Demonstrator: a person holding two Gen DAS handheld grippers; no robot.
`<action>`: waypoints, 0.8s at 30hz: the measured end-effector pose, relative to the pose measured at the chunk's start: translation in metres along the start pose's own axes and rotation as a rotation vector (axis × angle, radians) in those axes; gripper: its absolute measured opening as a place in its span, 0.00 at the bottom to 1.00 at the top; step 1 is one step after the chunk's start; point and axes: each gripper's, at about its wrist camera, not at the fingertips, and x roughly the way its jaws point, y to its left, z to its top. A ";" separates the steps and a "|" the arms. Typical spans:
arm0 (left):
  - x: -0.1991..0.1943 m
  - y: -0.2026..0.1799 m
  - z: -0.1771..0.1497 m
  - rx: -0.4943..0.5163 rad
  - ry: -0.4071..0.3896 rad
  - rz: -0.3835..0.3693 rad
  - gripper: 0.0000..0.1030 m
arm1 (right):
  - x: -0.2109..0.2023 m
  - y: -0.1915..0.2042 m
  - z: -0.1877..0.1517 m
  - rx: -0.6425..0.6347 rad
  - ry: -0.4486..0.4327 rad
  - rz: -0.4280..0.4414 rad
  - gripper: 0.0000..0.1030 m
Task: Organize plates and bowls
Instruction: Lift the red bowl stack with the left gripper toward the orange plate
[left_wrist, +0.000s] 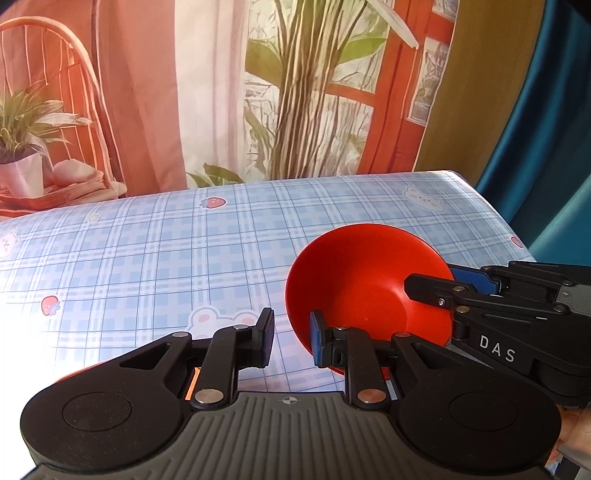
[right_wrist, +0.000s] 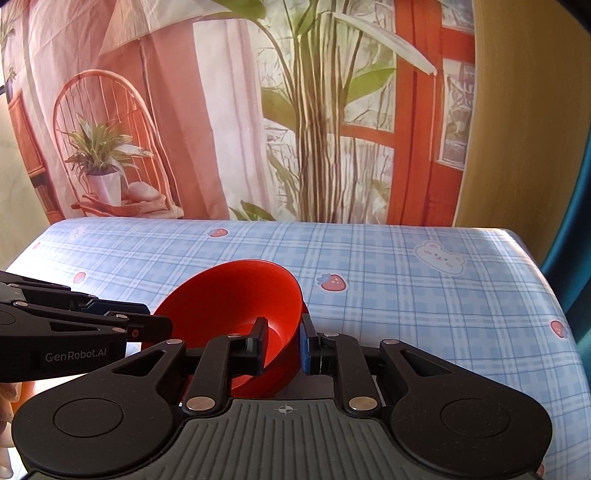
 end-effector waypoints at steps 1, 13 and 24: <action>0.001 0.001 0.000 -0.005 0.001 -0.002 0.22 | 0.000 0.000 0.000 0.002 -0.002 -0.002 0.16; 0.008 0.004 0.000 -0.054 0.029 -0.031 0.31 | 0.008 -0.021 -0.018 0.137 0.027 0.021 0.23; 0.012 0.005 -0.001 -0.091 0.058 -0.074 0.31 | 0.013 -0.014 -0.022 0.170 0.035 0.053 0.20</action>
